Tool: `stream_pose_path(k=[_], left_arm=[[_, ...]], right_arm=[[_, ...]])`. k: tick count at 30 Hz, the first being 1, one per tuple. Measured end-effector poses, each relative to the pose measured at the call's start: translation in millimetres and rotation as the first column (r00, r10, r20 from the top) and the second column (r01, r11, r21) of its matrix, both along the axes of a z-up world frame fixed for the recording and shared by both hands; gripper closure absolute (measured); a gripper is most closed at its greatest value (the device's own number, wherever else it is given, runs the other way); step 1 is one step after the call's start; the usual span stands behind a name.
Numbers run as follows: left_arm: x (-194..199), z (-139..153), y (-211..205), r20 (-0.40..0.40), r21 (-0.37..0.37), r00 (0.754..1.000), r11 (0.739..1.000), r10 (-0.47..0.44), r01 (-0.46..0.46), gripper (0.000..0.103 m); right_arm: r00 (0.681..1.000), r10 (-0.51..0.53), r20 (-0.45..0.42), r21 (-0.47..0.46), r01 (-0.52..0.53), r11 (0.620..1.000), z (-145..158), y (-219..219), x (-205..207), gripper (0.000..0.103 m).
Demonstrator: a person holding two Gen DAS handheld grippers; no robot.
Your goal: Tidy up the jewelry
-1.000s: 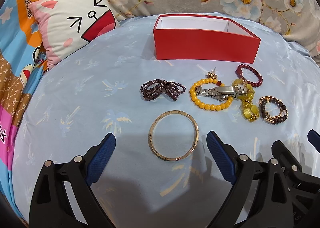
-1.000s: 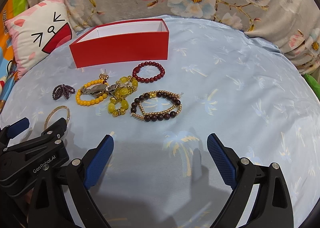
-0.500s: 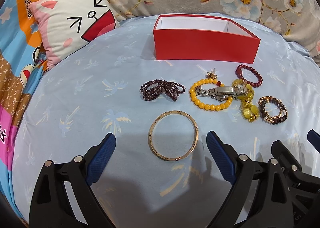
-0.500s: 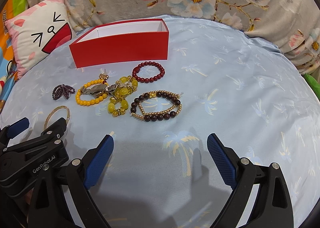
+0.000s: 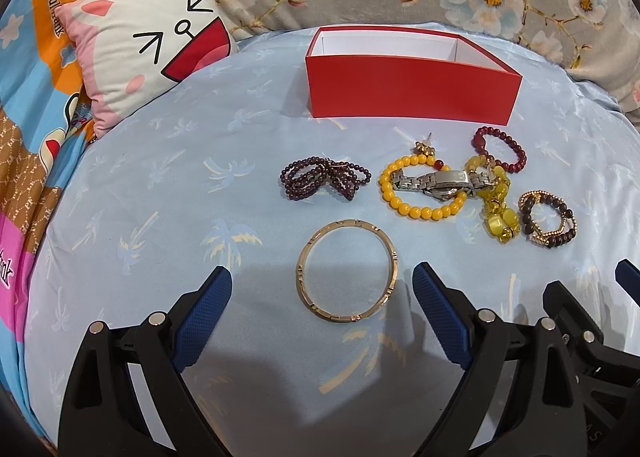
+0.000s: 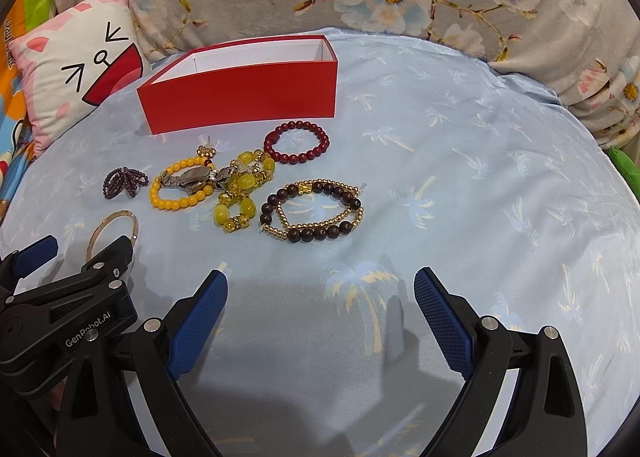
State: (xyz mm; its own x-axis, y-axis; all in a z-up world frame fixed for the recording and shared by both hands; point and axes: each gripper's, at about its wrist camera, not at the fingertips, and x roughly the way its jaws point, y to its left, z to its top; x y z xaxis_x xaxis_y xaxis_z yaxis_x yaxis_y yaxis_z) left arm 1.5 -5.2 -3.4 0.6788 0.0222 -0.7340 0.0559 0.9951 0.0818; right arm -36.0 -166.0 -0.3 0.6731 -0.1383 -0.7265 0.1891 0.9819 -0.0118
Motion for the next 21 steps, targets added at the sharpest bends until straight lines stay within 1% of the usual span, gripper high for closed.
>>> stream_pose_path(k=[21], left_arm=[[1.5, -2.2, 0.5, -0.018, -0.004, 1.000, 1.000, -0.005, 0.005, 0.017]], right_arm=[[1.000, -0.002, -0.015, 0.000, 0.002, 1.000, -2.4, -0.8, 2.5, 0.012]])
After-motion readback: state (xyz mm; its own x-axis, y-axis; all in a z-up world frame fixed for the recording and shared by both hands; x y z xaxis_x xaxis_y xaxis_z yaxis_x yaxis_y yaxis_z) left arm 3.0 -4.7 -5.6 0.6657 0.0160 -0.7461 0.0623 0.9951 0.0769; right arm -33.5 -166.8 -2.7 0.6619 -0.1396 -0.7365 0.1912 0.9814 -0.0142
